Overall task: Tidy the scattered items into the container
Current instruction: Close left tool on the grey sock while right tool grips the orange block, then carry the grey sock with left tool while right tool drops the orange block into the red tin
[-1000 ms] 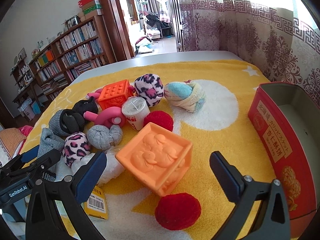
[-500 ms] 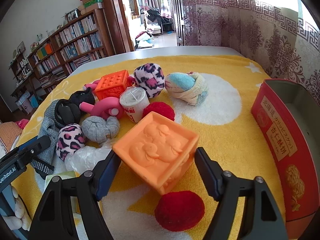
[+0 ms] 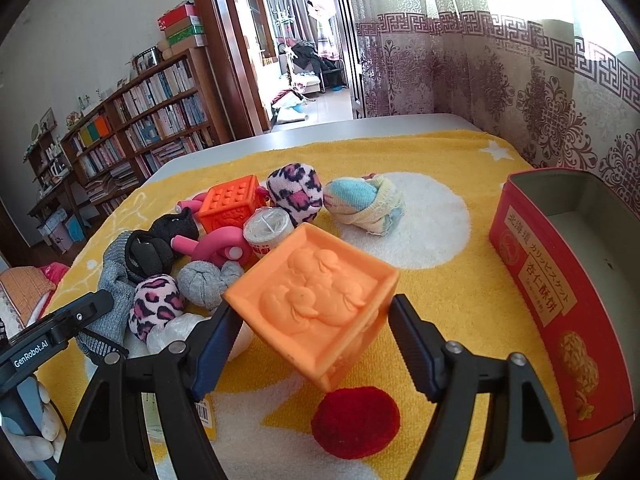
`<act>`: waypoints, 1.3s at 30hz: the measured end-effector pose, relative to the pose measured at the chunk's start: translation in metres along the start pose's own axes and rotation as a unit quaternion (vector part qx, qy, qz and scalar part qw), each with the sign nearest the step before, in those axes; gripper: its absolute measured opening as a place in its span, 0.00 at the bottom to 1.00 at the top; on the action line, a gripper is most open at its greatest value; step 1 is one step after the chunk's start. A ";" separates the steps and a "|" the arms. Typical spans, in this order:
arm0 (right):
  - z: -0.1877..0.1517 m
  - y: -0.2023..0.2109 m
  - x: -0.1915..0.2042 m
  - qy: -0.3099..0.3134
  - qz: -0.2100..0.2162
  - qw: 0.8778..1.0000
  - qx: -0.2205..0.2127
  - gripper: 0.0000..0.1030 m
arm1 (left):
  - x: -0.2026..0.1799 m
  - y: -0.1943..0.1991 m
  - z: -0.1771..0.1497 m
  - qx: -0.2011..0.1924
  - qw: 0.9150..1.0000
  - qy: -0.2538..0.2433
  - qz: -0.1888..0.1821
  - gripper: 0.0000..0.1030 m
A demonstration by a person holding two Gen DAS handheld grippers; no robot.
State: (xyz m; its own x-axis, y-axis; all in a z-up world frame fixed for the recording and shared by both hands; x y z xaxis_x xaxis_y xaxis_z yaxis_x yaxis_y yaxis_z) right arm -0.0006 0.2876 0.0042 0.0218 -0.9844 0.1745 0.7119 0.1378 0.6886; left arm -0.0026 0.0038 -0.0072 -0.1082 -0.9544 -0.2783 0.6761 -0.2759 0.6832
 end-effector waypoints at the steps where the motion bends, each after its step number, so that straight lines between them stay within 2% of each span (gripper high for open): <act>1: 0.000 0.000 -0.001 -0.002 0.000 1.000 0.001 0.76 | 0.000 -0.001 0.000 0.002 1.000 0.001 0.000 0.52; 3: 0.001 0.000 -0.002 -0.004 0.002 1.000 0.000 0.76 | 0.000 -0.003 -0.002 0.012 1.000 -0.001 0.007 0.82; 10: -0.001 0.002 -0.004 -0.004 0.007 1.000 0.002 0.76 | 0.001 -0.009 -0.006 0.025 0.999 -0.003 0.027 0.84; 11: -0.001 0.003 -0.003 -0.003 0.007 1.000 0.001 0.76 | 0.002 -0.012 -0.007 0.033 0.999 0.000 0.021 0.83; 13: -0.001 0.004 -0.001 0.001 0.008 1.000 -0.001 0.76 | 0.004 -0.017 -0.007 0.045 0.999 0.007 0.010 0.65; 14: -0.002 0.005 0.000 0.003 0.009 1.000 -0.002 0.76 | 0.005 -0.017 -0.008 0.046 0.999 0.011 0.004 0.61; 19: -0.002 0.011 0.002 0.010 0.002 1.000 -0.019 0.76 | 0.004 -0.007 -0.007 0.023 1.000 0.012 -0.010 0.48; 29: 0.003 0.025 -0.005 -0.013 0.006 0.999 -0.052 0.76 | 0.000 0.023 -0.001 -0.014 1.000 0.017 -0.010 0.47; 39: 0.004 0.043 -0.009 -0.020 0.013 0.997 -0.077 0.76 | -0.026 0.045 0.003 -0.031 0.999 -0.006 -0.014 0.47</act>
Point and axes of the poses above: each gripper's, at about its wrist camera, not at the fingertips, and y roughly against the way its jaws point, x to its left, z to its top, the point moved 3 cm from there along -y, roughly the way its jaws point, and after that the axes turned 1 degree about x, right-handed, at the moved point
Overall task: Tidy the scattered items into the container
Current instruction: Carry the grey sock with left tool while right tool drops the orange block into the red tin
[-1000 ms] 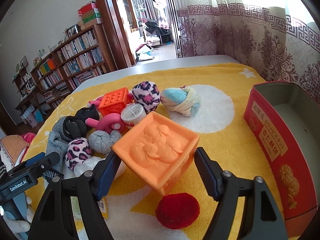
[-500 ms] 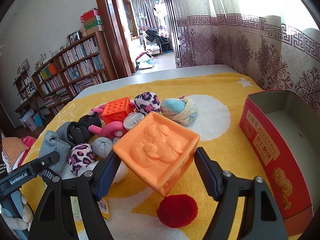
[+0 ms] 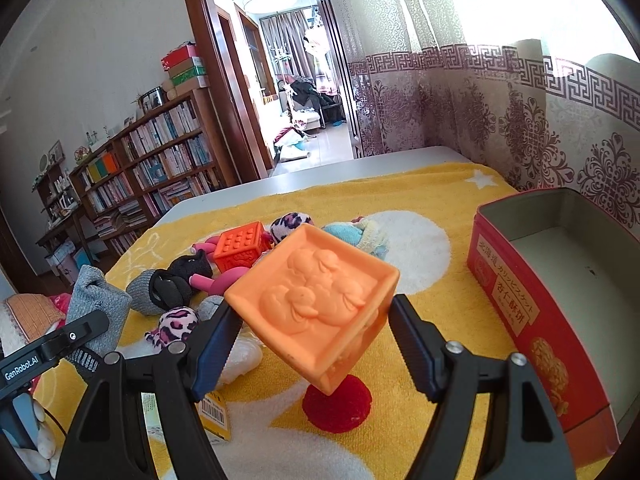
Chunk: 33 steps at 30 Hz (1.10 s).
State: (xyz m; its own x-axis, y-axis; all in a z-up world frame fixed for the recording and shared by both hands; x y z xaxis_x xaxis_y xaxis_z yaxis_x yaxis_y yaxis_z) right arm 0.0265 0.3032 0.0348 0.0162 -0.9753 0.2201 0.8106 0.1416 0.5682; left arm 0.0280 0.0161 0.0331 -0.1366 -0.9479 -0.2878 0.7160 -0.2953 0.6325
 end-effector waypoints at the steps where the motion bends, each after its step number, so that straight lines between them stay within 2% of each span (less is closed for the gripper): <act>1: 0.000 0.003 -0.001 -0.001 0.000 1.000 -0.003 0.76 | -0.003 0.001 0.000 0.000 1.000 -0.001 -0.001 0.47; 11: 0.016 0.044 -0.039 -0.027 -0.027 0.998 -0.039 0.76 | -0.057 0.001 0.005 0.004 0.998 -0.046 -0.029 0.47; 19: 0.029 0.085 -0.097 -0.052 -0.102 0.991 -0.073 0.76 | -0.125 -0.011 0.009 0.014 0.993 -0.096 -0.074 0.47; 25: 0.024 0.094 -0.150 -0.069 -0.171 0.982 -0.045 0.76 | -0.175 -0.024 0.010 0.023 0.986 -0.128 -0.106 0.47; 29: 0.019 0.095 -0.181 -0.094 -0.191 0.977 -0.031 0.76 | -0.205 -0.035 0.009 0.033 0.982 -0.143 -0.123 0.47; 33: 0.016 0.095 -0.191 -0.095 -0.199 0.975 -0.025 0.76 | -0.229 -0.042 0.008 0.039 0.977 -0.157 -0.137 0.47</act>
Point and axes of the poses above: each gripper's, at about its wrist camera, not at the fingertips, and y roughly against the way its jaws point, x to its left, z to its top, the point moved 3 cm from there along -y, roughly the way its jaws point, and after that the axes turned 1 degree about x, right-handed, at the moved point
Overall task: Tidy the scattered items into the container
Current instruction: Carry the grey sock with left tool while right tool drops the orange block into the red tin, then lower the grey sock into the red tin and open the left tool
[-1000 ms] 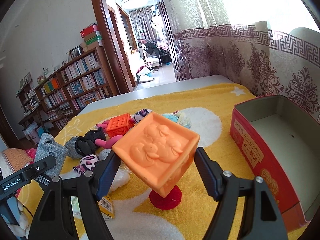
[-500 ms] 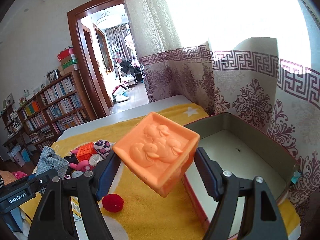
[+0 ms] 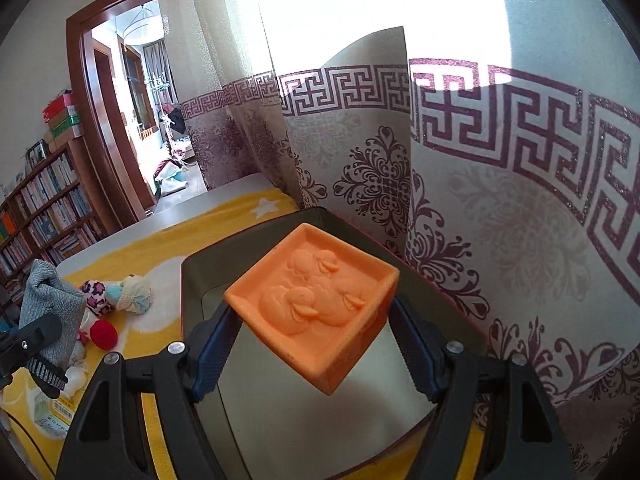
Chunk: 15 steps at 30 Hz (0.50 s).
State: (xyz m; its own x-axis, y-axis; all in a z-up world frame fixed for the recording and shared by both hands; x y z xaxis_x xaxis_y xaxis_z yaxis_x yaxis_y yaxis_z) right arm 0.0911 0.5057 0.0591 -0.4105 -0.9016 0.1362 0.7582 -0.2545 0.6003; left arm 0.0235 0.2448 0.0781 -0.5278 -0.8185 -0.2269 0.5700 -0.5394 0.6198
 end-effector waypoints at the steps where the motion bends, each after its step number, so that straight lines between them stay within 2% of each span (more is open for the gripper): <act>1: -0.001 -0.001 -0.001 0.002 -0.001 1.000 0.002 0.77 | -0.005 -0.004 0.003 0.001 1.000 -0.003 -0.003 0.47; 6: -0.001 -0.010 -0.008 -0.008 0.004 1.000 0.022 0.78 | -0.027 -0.015 0.019 -0.004 1.000 -0.024 -0.016 0.47; 11: 0.005 0.000 -0.017 -0.017 -0.010 1.000 -0.008 0.78 | -0.051 -0.033 0.036 -0.006 0.999 -0.040 -0.034 0.47; 15: 0.007 0.001 -0.018 -0.011 -0.016 1.000 -0.015 0.78 | -0.070 -0.056 0.045 0.010 0.997 -0.043 -0.063 0.48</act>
Point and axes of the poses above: each gripper's, at about its wrist camera, not at the fingertips, and y roughly against the way its jaws point, x to its left, z to its top, the point moved 3 cm from there along -y, roughly the way its jaws point, and after that the axes turned 1 degree about x, right-handed, at the moved point
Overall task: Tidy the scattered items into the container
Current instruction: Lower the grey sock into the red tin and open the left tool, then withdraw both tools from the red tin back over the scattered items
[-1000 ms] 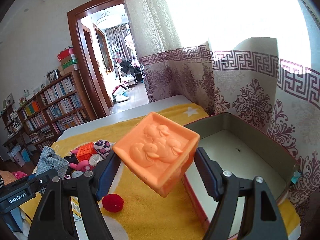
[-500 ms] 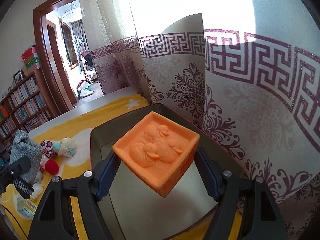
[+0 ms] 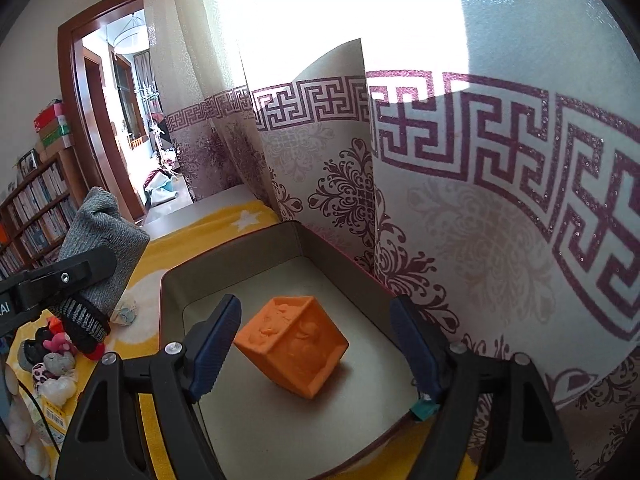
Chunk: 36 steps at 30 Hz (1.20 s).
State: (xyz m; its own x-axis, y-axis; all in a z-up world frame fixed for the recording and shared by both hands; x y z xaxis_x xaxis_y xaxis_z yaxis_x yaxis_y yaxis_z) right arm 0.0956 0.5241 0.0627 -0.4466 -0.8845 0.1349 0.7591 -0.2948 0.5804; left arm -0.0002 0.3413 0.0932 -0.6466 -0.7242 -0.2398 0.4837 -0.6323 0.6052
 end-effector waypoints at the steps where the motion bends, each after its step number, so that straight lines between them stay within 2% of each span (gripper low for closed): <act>1: 0.000 -0.001 0.000 0.001 0.000 1.000 0.001 0.78 | -0.004 -0.006 0.002 0.005 1.000 0.000 -0.006 0.49; 5: -0.001 -0.005 -0.002 -0.001 -0.002 1.000 0.006 0.78 | -0.011 -0.023 0.004 0.016 1.000 0.004 -0.020 0.78; 9: -0.001 -0.008 -0.005 -0.009 -0.003 1.000 0.007 0.78 | -0.006 -0.020 0.002 0.015 1.000 0.010 -0.017 0.78; 17: -0.004 -0.004 0.005 -0.006 0.007 1.000 -0.002 0.78 | 0.031 0.002 -0.015 0.011 0.999 0.045 0.018 0.78; 26: -0.009 0.020 0.039 0.023 0.044 0.998 -0.028 0.79 | 0.082 0.053 -0.049 0.000 0.994 0.093 0.063 0.78; 36: -0.026 0.035 0.084 0.065 0.097 0.993 -0.022 0.79 | 0.134 0.121 -0.093 -0.011 0.983 0.137 0.119 0.78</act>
State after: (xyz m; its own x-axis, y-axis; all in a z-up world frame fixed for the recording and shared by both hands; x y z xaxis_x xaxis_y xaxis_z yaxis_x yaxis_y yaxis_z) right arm 0.0974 0.4299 0.0734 -0.2272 -0.9645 0.1349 0.8460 -0.1269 0.5179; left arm 0.0271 0.1424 0.0634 -0.3327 -0.8971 -0.2906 0.6157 -0.4401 0.6536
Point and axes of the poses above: each gripper's, at about its wrist camera, not at the fingertips, and y roughly against the way its jaws point, x to its left, z to its top, the point moved 3 cm from there along -y, roughly the way its jaws point, and after that the axes turned 1 degree about x, right-handed, at the moved point
